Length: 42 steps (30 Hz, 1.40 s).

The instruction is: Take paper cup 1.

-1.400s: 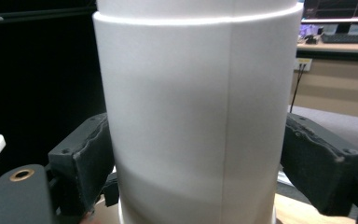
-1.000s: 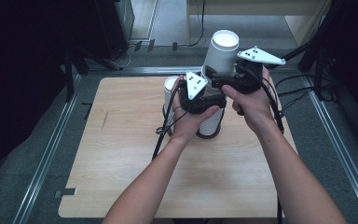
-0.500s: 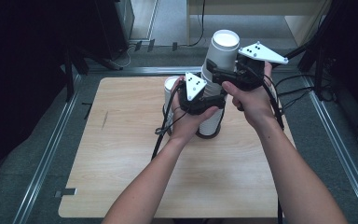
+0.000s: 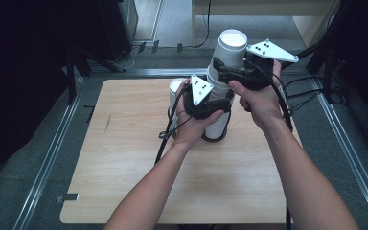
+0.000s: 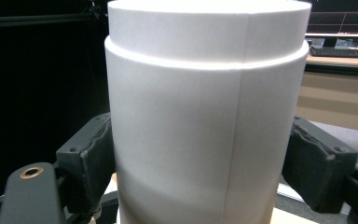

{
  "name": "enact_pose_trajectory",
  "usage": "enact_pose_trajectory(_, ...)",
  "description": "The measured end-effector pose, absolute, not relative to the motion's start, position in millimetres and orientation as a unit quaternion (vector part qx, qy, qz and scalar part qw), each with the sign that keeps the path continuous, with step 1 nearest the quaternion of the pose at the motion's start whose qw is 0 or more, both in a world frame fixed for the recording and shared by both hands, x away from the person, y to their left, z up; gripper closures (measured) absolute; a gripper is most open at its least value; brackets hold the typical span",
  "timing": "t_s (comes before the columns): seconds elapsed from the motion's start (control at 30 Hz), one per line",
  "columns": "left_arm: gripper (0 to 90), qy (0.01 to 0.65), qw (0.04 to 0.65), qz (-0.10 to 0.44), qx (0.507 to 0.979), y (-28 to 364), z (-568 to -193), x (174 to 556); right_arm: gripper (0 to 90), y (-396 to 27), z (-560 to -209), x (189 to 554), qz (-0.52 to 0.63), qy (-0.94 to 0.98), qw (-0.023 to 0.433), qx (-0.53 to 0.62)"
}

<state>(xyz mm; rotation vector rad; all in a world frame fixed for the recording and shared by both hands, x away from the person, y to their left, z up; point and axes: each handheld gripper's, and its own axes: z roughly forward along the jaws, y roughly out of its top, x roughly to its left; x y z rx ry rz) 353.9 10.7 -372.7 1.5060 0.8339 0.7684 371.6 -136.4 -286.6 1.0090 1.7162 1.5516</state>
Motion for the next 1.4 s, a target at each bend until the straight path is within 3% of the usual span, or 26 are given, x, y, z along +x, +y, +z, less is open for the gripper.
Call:
enact_pose_trajectory(0.53,13.9,0.357,0.589,0.334,0.643,9,-373,353,20.0,-143,-266,367,0.616,0.621,0.297,0.383)
enact_pose_trajectory(1.4,14.1,0.360,0.586,0.337,0.643,8,-373,353,22.3,-148,-223,338,0.644,0.574,0.361,0.354)
